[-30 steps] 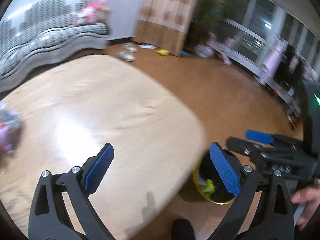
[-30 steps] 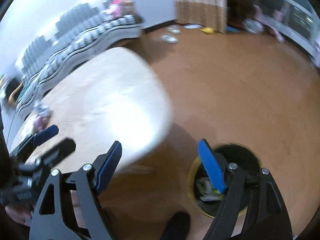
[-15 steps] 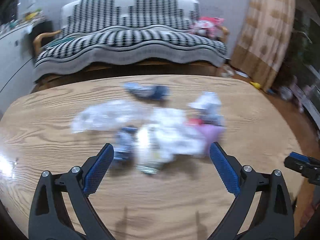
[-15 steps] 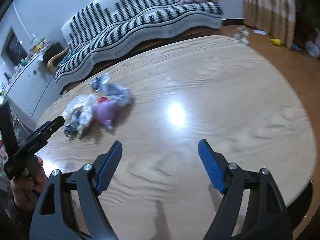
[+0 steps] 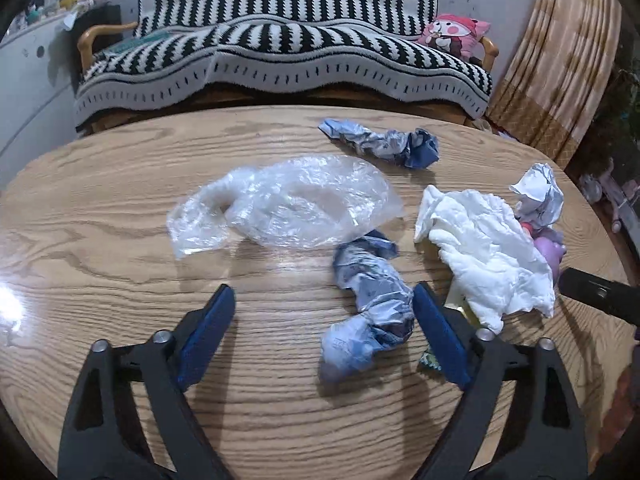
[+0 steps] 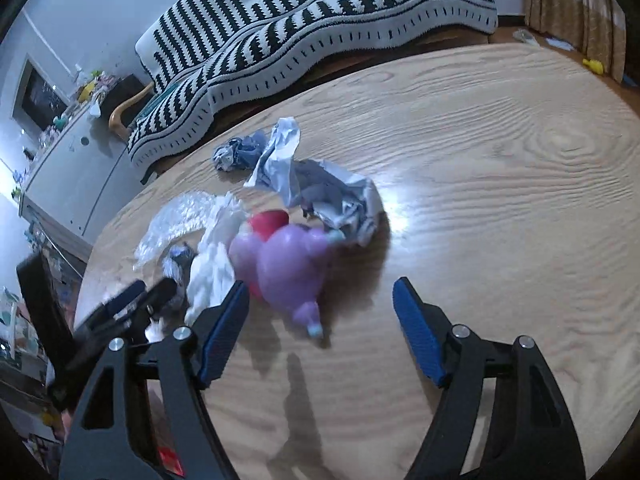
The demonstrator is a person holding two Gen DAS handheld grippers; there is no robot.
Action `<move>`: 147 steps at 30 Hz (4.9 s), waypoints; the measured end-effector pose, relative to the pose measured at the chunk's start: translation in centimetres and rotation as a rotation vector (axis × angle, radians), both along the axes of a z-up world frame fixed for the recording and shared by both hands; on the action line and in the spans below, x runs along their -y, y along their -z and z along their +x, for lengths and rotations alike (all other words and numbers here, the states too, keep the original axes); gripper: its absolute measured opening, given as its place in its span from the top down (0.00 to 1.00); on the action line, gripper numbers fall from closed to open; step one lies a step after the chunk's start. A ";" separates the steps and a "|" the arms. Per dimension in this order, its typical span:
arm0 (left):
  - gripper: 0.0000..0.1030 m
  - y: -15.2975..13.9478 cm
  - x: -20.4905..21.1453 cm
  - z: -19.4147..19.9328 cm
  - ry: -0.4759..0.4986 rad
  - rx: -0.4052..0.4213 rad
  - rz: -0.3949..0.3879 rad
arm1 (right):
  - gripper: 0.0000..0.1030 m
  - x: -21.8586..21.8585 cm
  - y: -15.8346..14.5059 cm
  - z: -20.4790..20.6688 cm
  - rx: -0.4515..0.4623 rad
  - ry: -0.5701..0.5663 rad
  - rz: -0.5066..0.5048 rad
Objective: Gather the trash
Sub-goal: 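Grasp the crumpled foil with left tool while right tool grasps the purple toy, then carry both items over the bin and open both tools to drop them, then grasp the white tissue with left tool while right tool grasps the blue-white tube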
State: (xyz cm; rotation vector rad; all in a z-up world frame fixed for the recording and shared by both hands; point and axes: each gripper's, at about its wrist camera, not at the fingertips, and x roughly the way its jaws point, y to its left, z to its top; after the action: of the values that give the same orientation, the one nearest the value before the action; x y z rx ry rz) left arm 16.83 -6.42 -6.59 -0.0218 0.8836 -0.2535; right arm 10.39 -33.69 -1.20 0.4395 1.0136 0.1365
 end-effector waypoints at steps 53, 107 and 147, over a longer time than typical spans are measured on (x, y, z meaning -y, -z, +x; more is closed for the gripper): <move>0.69 -5.4 44.6 -30.8 0.886 0.063 -0.104 | 0.64 40.0 -5.1 -38.8 -0.086 0.632 -0.219; 0.06 -5.1 37.9 -24.9 0.644 0.086 -0.020 | 0.18 32.1 -7.8 -30.1 0.006 0.525 -0.281; 0.95 -7.3 0.1 -4.9 -0.026 0.059 -0.130 | 0.18 -6.5 -0.7 0.1 -0.012 -0.106 -0.173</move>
State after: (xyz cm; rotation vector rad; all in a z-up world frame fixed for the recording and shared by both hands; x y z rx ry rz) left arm 11.98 -6.51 0.70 -0.1456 0.8066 -0.2854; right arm 10.48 -27.15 -0.53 0.2295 1.0512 0.1400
